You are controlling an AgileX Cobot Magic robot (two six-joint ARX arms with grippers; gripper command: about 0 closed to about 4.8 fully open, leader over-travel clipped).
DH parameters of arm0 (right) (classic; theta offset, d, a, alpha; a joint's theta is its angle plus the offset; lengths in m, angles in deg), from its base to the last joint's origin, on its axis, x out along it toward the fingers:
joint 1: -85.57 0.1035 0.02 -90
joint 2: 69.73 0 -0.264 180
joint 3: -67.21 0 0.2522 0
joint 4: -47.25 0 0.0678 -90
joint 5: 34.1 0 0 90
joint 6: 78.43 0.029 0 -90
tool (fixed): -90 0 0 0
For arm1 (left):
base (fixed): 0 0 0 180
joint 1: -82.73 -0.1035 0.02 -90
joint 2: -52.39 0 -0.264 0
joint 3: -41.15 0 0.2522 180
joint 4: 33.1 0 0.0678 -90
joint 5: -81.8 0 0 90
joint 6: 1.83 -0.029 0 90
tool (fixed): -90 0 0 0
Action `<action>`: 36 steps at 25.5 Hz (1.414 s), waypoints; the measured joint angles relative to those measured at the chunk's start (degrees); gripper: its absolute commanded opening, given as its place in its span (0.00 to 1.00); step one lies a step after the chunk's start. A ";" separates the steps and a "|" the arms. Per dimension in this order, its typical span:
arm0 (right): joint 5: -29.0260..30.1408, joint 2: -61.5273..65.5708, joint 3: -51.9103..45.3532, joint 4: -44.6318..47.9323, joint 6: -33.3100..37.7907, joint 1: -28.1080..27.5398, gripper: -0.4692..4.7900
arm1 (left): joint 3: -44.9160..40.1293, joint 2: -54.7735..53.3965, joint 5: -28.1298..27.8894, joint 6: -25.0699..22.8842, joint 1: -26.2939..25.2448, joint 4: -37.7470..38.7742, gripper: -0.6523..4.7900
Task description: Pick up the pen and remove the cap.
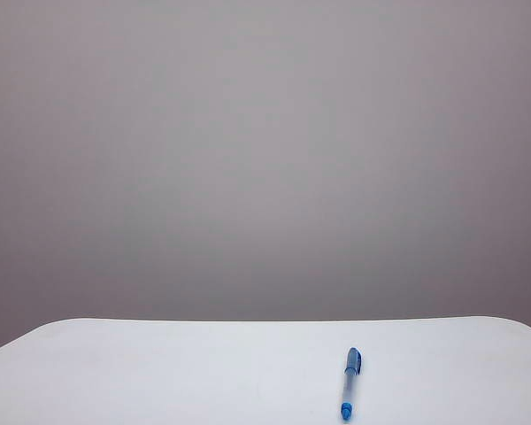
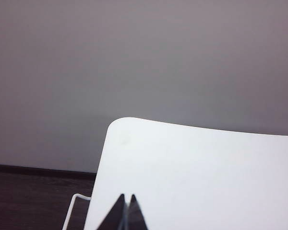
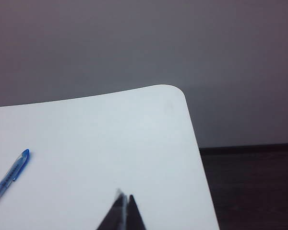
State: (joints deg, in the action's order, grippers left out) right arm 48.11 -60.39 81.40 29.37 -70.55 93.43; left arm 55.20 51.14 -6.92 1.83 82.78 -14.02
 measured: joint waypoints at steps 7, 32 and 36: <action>0.00 0.00 0.00 0.00 0.00 0.02 0.08 | 0.00 0.00 0.00 0.00 0.00 0.00 0.11; 5.40 38.88 37.70 18.32 6.51 -0.02 0.08 | 48.98 -43.91 11.72 -5.88 0.00 6.95 0.11; 10.93 56.85 56.78 13.22 8.59 4.70 0.08 | 61.92 -58.05 18.23 -6.64 0.02 18.40 0.11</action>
State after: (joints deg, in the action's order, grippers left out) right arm 59.04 -3.54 138.18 42.59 -61.96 98.13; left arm 117.12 -6.91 11.31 -4.81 82.80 4.38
